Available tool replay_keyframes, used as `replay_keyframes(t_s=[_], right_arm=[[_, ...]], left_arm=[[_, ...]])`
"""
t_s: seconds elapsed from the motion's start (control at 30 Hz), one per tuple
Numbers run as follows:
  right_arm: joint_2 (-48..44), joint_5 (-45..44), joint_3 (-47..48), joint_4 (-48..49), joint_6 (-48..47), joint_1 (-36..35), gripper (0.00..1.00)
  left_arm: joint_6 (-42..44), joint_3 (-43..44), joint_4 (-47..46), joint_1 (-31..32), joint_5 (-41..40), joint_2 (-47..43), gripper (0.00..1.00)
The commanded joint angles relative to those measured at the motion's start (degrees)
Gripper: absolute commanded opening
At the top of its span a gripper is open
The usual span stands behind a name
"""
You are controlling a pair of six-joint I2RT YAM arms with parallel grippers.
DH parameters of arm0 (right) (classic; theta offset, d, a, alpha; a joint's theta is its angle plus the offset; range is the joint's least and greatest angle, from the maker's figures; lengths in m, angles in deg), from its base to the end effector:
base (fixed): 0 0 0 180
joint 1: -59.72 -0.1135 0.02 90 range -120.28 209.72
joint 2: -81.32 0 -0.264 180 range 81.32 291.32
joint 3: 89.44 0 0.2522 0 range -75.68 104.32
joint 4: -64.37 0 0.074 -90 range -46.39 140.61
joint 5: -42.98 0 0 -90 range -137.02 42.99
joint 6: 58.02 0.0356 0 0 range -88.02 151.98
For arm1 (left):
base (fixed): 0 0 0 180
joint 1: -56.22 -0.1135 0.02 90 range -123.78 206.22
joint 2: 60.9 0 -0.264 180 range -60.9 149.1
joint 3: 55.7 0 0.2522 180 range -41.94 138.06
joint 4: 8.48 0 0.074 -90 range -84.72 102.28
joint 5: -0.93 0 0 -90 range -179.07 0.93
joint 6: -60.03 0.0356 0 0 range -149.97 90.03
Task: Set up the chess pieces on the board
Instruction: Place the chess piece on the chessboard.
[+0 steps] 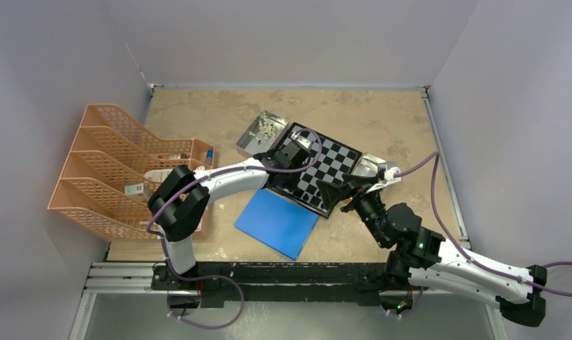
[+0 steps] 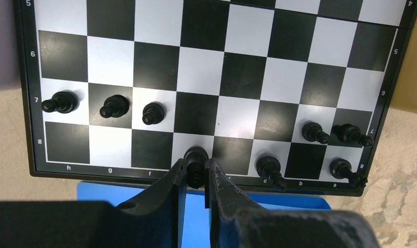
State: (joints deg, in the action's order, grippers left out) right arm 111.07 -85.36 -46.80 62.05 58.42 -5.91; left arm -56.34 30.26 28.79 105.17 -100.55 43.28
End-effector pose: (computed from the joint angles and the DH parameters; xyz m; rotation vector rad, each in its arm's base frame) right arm 0.0766 0.1155 0.3195 0.0806 1.4810 0.8553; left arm 0.2588 -0.2864 0.2009 0.4182 2.4989 -0.2791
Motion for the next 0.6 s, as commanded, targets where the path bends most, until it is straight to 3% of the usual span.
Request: replay_keyframes(t_s=[0.0,0.57], right_arm=[[0.1,-0.9,-0.1,1.0,0.4,-0.2,0.99],[0.5,-0.6,-0.6,1.1,0.7,-0.1,0.99]], left_arm=[[0.4,0.8,1.3,0.2,-2.9,0.8,0.13],[0.0,1.9,2.0,0.5,0.3,0.3,0.35]])
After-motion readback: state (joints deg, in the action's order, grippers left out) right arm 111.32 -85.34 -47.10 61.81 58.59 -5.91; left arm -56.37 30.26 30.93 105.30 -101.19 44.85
